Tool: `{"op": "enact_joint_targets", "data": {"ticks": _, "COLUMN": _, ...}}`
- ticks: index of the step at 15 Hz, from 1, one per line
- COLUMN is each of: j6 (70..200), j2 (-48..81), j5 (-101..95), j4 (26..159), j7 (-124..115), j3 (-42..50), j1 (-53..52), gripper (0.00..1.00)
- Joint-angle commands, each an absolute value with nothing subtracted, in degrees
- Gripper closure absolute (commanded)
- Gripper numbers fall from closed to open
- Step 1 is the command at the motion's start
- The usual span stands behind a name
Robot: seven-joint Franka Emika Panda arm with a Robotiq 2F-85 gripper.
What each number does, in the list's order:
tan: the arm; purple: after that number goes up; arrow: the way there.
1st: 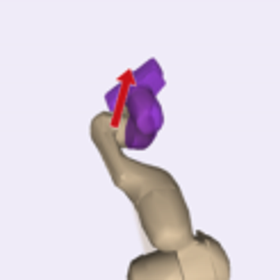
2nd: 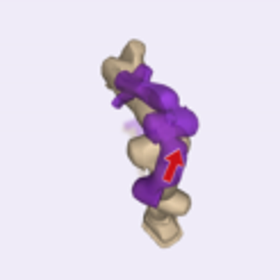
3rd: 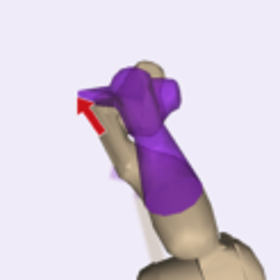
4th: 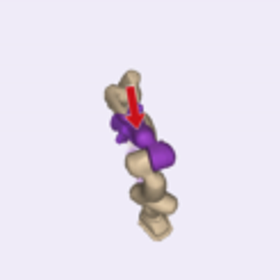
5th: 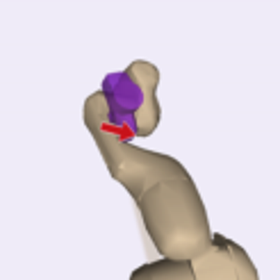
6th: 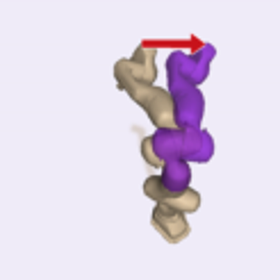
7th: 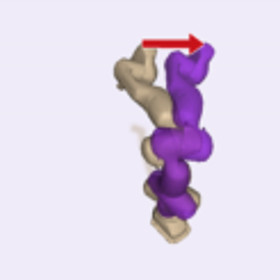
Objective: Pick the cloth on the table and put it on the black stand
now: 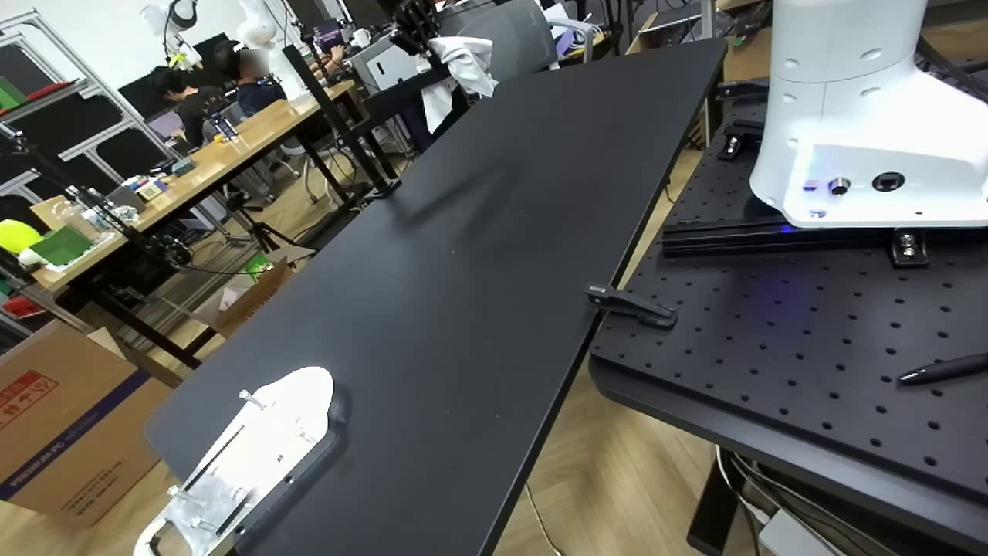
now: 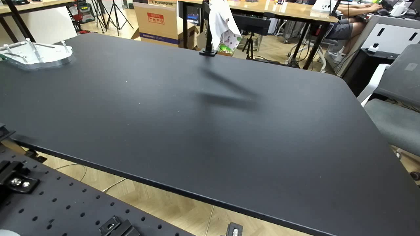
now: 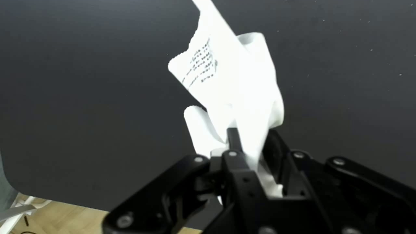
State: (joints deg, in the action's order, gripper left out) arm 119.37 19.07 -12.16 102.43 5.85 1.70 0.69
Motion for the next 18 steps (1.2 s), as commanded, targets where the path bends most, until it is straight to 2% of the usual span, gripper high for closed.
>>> {"op": "enact_joint_targets", "data": {"ticks": 1, "j6": 118.26, "j2": 18.64, "j5": -11.88, "j4": 100.63, "j7": 6.14, "j3": 1.61, "j1": 0.76, "gripper": 0.43}}
{"op": "enact_joint_targets", "data": {"ticks": 7, "j6": 118.55, "j2": 16.48, "j5": -12.36, "j4": 100.41, "j7": 6.15, "j3": 1.37, "j1": 0.28, "gripper": 0.03}}
{"op": "enact_joint_targets", "data": {"ticks": 9, "j6": 118.6, "j2": 15.68, "j5": -12.43, "j4": 100.61, "j7": 6.15, "j3": 1.17, "j1": 0.18, "gripper": 0.0}}
{"op": "enact_joint_targets", "data": {"ticks": 18, "j6": 119.53, "j2": 12.63, "j5": -11.6, "j4": 102.79, "j7": 6.25, "j3": 1.2, "j1": 0.65, "gripper": 0.0}}
